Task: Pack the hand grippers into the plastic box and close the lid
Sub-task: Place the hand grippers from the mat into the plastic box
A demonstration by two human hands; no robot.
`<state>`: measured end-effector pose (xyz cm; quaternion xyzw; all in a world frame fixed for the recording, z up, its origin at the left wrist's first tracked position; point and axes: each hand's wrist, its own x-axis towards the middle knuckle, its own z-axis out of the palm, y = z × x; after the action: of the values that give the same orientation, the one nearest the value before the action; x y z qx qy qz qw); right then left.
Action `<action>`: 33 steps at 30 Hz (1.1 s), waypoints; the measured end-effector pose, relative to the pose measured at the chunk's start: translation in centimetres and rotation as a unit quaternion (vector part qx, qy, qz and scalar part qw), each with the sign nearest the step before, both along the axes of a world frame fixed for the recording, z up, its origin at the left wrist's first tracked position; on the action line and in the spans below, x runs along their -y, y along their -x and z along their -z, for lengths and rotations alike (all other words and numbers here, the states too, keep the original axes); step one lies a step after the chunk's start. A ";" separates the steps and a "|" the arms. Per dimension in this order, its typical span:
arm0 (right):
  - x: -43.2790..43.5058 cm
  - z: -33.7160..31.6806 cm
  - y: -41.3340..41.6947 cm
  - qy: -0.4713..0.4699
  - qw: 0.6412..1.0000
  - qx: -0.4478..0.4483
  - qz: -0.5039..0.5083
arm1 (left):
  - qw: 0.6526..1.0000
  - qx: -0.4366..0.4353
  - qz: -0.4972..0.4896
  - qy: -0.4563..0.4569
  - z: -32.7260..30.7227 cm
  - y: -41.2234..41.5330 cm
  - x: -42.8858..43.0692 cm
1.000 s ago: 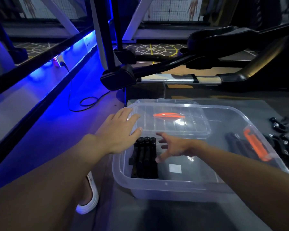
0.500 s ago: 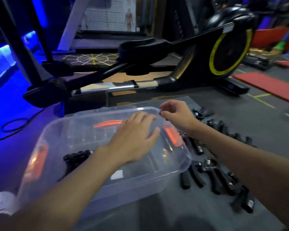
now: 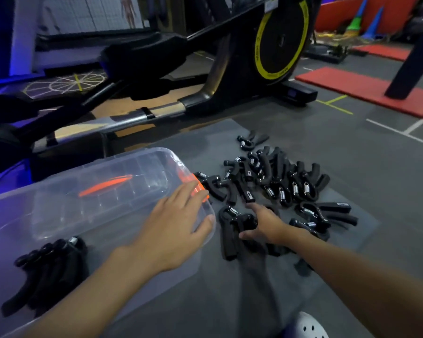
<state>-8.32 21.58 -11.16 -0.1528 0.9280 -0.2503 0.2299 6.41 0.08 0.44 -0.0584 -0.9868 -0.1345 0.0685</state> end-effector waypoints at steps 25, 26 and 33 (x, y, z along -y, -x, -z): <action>1.3 -3.2 -0.1 -0.015 0.988 -0.104 -0.116 | 0.998 -0.019 0.005 -0.051 -0.1 -0.3 0.4; 1.2 -4.1 -0.1 0.002 0.989 -0.111 -0.096 | 0.998 -0.026 0.006 -0.057 -0.2 -0.4 0.5; 1.3 -12.9 -0.3 0.075 0.971 -0.221 -0.059 | 0.989 -0.063 -0.042 -0.129 -2.8 -0.5 2.6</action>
<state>-8.01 20.23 1.74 -0.2759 0.9238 -0.2647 0.0216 6.88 -2.56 3.21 -0.0163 -0.9565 -0.2536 0.1435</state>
